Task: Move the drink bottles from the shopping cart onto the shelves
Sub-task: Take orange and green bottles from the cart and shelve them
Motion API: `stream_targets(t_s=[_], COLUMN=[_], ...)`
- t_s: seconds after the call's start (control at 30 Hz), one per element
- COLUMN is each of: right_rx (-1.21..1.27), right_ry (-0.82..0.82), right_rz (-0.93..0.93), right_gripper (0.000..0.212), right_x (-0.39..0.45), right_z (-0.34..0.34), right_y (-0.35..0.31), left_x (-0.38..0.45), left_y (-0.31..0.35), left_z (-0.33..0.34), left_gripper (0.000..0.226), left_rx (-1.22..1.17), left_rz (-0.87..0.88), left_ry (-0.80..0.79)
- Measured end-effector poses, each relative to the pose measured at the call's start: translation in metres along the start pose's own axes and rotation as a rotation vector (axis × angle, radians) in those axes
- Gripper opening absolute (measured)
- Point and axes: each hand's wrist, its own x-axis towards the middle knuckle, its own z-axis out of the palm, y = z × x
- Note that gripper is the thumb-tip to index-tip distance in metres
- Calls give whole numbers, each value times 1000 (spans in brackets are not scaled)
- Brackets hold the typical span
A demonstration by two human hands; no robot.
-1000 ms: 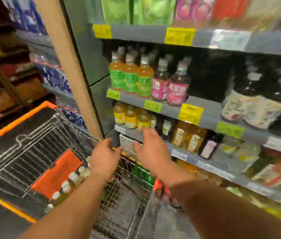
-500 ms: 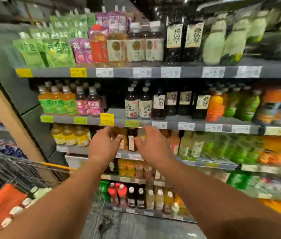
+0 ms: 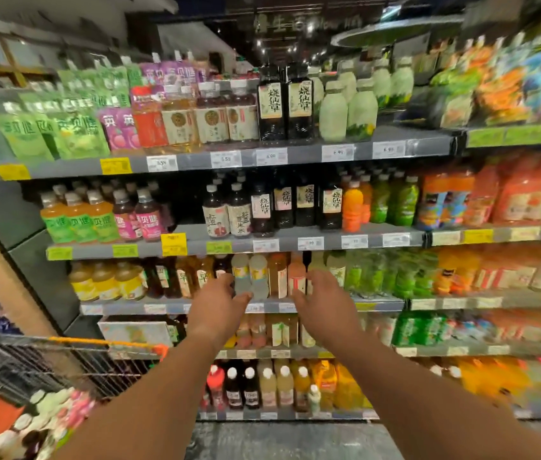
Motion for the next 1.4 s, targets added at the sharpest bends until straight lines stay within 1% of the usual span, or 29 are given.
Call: stream_targets(t_s=[0.07, 0.1, 0.17, 0.3, 0.37, 0.47, 0.57, 0.63, 0.73, 0.87, 0.97, 1.07, 1.13, 1.2, 1.33, 1.4], right_rx=[-18, -16, -19, -76, -99, -105, -97, -117, -126, -53, -41, -44, -36, 3, 4, -17], right_ry=[-7, 1, 16, 28, 47, 26, 8, -15, -93, -189, -227, -274, -294, -301, -301, -299], right_rz=[26, 37, 59, 121, 146, 167, 198, 205, 219, 200, 172, 186, 197, 203, 203, 173], right_gripper=[50, 46, 40, 39, 38, 41, 42, 42, 44, 45, 44, 44, 54, 58, 50, 39], right_x=[0, 0, 0, -2, -1, 6, 26, 46, 84, 138, 173, 200, 214, 227, 250, 260], right_z=[0, 0, 2, 7, 9, 14, 20, 28, 45, 72, 93, 112, 124, 134, 153, 161], right_y=[2, 4, 9, 27, 40, 63, 89, 108, 132, 152, 166, 181, 190, 197, 207, 210], left_x=[3, 5, 8, 11, 13, 18, 31, 45, 72, 117, 145, 167, 181, 195, 222, 231], left_y=[0, 0, 1, 6, 10, 18, 26, 30, 40, 58, 63, 60, 56, 54, 55, 55], left_z=[4, 7, 17, 39, 51, 72, 100, 120, 153, 195, 223, 251, 268, 284, 306, 313], left_gripper=[51, 52, 49, 53, 52, 50, 52, 58, 61, 54, 51, 58, 67, 61, 32, 31], left_rx=[-27, -39, -35, -52, -53, -32, -36, -49, -81, -40, -90, -82, -79, -106, -147, -161], left_rz=[-6, -9, 24, 52, 57, 66, 37, -4, -69, -104, -171, -177, -207, -243, -304, -339], left_ry=[-35, -49, -86, -160, -195, -225, -270, -329, -394, -341, -294, -291, -299, -289, -278, -290])
